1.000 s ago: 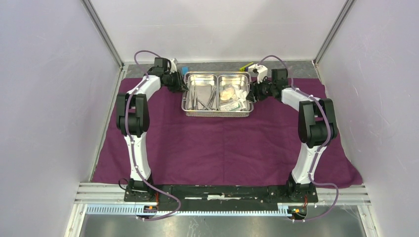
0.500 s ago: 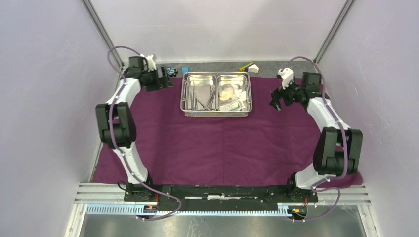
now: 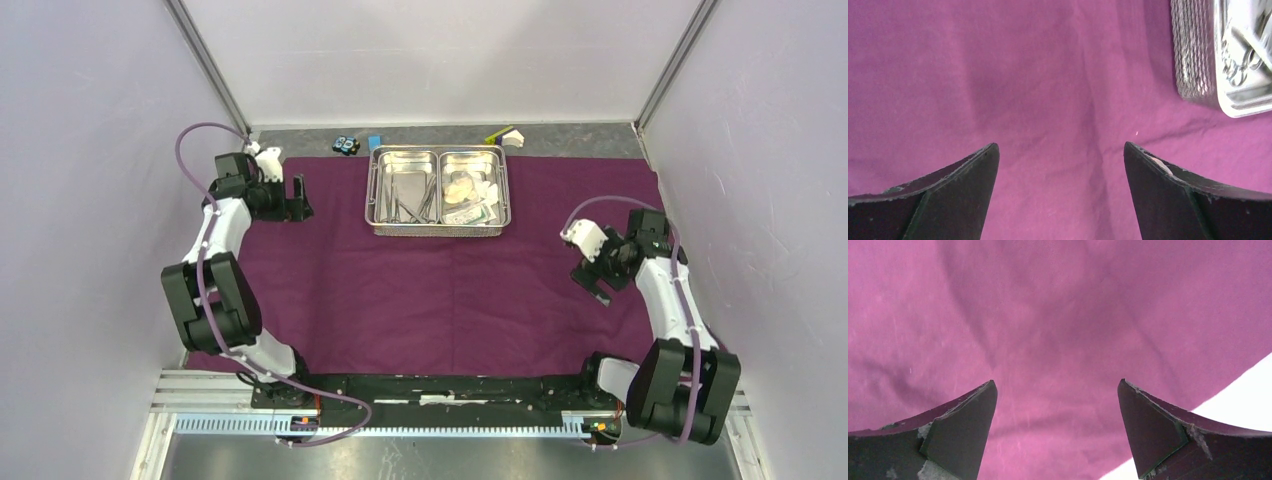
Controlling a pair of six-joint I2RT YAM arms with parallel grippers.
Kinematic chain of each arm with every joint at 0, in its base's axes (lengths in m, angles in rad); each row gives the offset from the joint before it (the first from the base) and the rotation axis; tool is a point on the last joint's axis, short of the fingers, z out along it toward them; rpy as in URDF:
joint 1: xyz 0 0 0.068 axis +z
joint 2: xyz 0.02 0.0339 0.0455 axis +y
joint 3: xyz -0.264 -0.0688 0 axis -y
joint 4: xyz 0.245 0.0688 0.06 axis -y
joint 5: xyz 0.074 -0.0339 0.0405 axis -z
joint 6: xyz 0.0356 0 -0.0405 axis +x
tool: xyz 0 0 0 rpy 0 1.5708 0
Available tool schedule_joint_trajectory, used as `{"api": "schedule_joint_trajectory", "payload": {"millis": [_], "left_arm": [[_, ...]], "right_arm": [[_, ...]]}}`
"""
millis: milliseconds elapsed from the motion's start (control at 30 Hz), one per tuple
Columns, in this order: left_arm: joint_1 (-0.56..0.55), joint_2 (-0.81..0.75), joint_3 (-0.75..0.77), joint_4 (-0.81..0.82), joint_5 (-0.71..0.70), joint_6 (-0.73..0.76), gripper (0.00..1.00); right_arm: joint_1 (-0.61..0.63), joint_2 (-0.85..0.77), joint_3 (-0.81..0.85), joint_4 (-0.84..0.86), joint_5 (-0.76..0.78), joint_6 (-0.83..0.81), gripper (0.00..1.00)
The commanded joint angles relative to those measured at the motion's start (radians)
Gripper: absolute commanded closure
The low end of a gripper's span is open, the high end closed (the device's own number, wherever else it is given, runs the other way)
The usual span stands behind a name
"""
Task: Open and lay out the surgical kit
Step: Smooth out the surgical kit at the center of the board.
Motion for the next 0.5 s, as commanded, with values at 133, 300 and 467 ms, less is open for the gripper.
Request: {"api": "schedule_joint_trajectory", "payload": {"millis": [133,300,467], "left_arm": [[0.005,-0.229,-0.148,-0.079,-0.163,0.273,0.0],[0.007,-0.292,-0.213,-0.082,-0.218,0.316,0.0],[0.006,-0.301,-0.221,-0.082,-0.246,0.342,0.0]], "right_arm": [[-0.056,-0.115,-0.117,-0.21,0.142,-0.247,0.02],[-0.074,-0.138,-0.176,-0.225,0.182,-0.284,0.04],[-0.082,-0.15,-0.224,-0.236,0.253,-0.307,0.04]]}}
